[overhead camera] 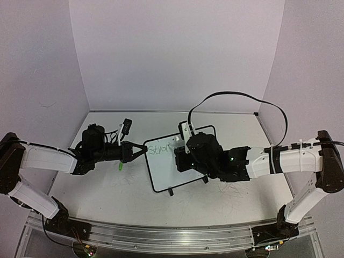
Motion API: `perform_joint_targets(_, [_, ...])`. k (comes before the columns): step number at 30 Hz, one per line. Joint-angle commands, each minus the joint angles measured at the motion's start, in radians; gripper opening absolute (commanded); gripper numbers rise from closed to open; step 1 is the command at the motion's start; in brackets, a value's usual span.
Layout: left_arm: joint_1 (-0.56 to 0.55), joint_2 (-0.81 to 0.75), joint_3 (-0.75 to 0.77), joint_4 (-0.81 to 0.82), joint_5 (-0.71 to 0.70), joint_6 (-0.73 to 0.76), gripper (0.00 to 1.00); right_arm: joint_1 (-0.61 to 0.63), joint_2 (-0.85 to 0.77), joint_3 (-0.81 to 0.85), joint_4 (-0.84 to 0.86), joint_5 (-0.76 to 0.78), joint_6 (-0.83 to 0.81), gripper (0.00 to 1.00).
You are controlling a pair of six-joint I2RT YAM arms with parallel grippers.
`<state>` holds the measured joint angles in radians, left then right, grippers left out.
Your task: Write a sentence on the whiteboard
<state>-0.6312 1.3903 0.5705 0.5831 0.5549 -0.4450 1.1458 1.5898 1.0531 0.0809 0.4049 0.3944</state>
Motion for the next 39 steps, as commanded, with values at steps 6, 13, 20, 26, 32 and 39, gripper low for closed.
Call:
perform_joint_targets(6, [0.005, -0.026, 0.043, 0.032, 0.004, 0.002, 0.00, -0.008, -0.011, -0.006, -0.042, 0.020, 0.041, 0.00])
perform_joint_targets(13, [0.005, -0.024, 0.045, 0.030, 0.005, 0.002, 0.00, -0.007, -0.012, -0.027, -0.045, -0.008, 0.051, 0.00])
perform_joint_targets(20, [0.005, -0.023, 0.045, 0.030, 0.006, 0.002, 0.00, -0.003, -0.016, -0.054, -0.050, -0.020, 0.069, 0.00])
perform_joint_targets(26, [0.005, -0.022, 0.045, 0.029, 0.007, -0.001, 0.00, -0.002, -0.017, -0.026, -0.049, 0.003, 0.054, 0.00])
perform_joint_targets(32, [0.005, -0.019, 0.043, 0.027, 0.007, -0.001, 0.00, -0.007, -0.120, -0.074, 0.004, 0.012, 0.043, 0.00])
perform_joint_targets(39, [0.005, -0.014, 0.044, 0.027, 0.014, -0.004, 0.00, -0.016, -0.096, -0.066, 0.015, 0.000, 0.020, 0.00])
